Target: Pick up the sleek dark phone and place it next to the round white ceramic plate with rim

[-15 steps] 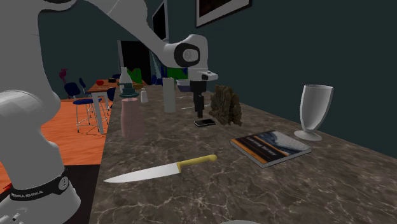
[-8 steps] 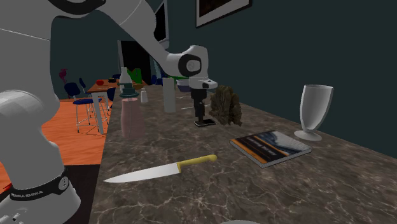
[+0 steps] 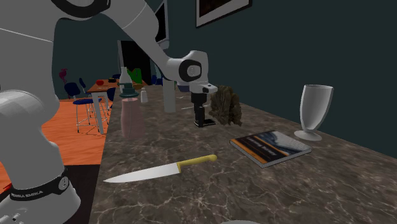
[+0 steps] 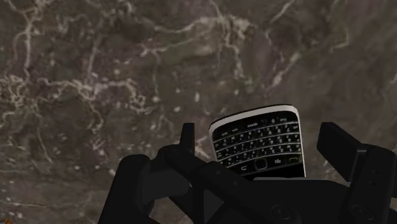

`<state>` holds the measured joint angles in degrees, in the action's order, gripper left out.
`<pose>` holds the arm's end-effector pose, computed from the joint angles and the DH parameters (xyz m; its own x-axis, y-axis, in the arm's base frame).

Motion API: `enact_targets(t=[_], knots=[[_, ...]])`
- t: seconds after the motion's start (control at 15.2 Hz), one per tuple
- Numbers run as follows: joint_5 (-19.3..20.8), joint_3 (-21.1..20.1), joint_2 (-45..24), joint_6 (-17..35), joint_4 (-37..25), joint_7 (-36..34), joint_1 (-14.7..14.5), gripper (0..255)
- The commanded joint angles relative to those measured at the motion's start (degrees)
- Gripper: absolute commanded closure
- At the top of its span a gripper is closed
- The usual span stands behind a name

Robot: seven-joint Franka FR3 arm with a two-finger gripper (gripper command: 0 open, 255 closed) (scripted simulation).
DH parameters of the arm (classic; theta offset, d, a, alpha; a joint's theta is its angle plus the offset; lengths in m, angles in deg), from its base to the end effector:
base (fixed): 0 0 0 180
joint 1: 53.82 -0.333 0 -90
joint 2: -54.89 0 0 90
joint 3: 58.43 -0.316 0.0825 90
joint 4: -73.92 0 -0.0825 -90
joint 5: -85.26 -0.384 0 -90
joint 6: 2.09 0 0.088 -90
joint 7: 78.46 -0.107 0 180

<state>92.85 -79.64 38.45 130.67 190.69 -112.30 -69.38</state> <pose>0.4799 0.3478 0.3132 0.9920 0.1256 0.0105 0.1257 -0.9920 -0.0120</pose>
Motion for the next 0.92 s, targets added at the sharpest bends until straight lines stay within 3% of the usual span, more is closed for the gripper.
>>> enact_targets(t=[0.0,0.07,0.13,0.86], knots=[[0.01,0.0,-0.01,0.02,0.0,0.0,0.0,0],[0.0,0.0,-0.01,0.01,0.0,0.0,0.0,0],[0.0,0.0,-0.01,0.01,0.0,0.0,0.0,255],[-0.52,-0.2,0.94,-1.28,-0.42,0.35,0.16,255]])
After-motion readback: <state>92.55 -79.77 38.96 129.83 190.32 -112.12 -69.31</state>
